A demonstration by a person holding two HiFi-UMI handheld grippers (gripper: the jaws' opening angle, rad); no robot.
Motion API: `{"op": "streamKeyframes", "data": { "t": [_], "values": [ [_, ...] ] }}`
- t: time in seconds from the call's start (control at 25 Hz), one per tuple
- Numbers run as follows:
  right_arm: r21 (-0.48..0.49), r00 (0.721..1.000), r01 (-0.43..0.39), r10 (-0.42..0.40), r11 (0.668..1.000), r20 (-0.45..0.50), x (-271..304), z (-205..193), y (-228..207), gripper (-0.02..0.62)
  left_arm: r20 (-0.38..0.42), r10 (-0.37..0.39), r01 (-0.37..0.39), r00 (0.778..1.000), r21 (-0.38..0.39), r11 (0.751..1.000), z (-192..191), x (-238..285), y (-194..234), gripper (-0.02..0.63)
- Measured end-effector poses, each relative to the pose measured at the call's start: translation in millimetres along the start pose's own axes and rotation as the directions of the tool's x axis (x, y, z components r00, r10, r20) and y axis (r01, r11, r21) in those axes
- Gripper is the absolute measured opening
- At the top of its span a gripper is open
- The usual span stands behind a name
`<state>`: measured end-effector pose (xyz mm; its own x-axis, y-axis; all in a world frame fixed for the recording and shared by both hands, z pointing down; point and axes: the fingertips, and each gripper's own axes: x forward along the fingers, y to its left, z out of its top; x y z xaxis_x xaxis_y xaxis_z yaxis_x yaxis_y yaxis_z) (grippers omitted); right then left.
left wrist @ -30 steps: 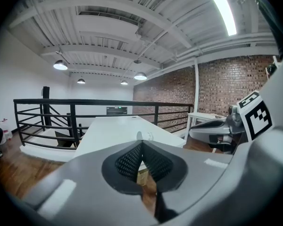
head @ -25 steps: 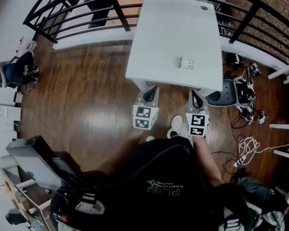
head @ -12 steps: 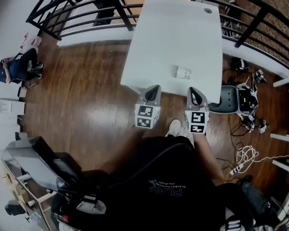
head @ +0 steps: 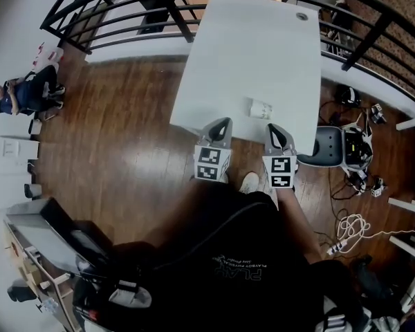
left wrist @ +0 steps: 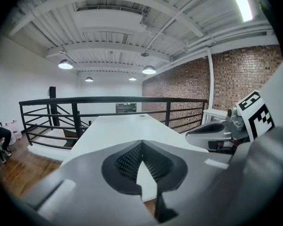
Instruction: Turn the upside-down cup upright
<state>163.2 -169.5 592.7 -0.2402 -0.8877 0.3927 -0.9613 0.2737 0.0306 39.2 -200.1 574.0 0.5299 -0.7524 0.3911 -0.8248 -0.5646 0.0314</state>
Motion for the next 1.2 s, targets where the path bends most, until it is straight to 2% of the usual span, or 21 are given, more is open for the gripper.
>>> {"op": "streamKeyframes", "data": {
  "t": [0.4, 0.72, 0.92, 1.2],
  "values": [
    [-0.073, 0.998, -0.010, 0.005, 0.997, -0.066, 23.2, 0.4, -4.2, 0.015, 0.036, -0.032, 0.032, 0.999, 0.010, 0.999, 18.1, 26.0, 12.2, 0.000],
    [-0.241, 0.982, -0.054, 0.008, 0.969, -0.191, 44.1, -11.1, -0.9, 0.017, 0.035, -0.026, 0.025, 0.999, 0.034, 0.999, 26.5, 39.5, 29.9, 0.000],
    [-0.363, 0.969, -0.117, 0.027, 0.924, -0.244, 53.3, -17.9, 5.1, 0.048, 0.051, -0.038, 0.041, 0.998, -0.055, 0.998, 24.7, 42.2, 35.9, 0.000],
    [-0.557, 0.932, -0.239, 0.028, 0.795, -0.360, 66.0, -34.6, 12.5, 0.122, 0.063, -0.044, 0.049, 0.997, -0.082, 0.995, 25.7, 43.7, 44.3, 0.000]
  ]
}}
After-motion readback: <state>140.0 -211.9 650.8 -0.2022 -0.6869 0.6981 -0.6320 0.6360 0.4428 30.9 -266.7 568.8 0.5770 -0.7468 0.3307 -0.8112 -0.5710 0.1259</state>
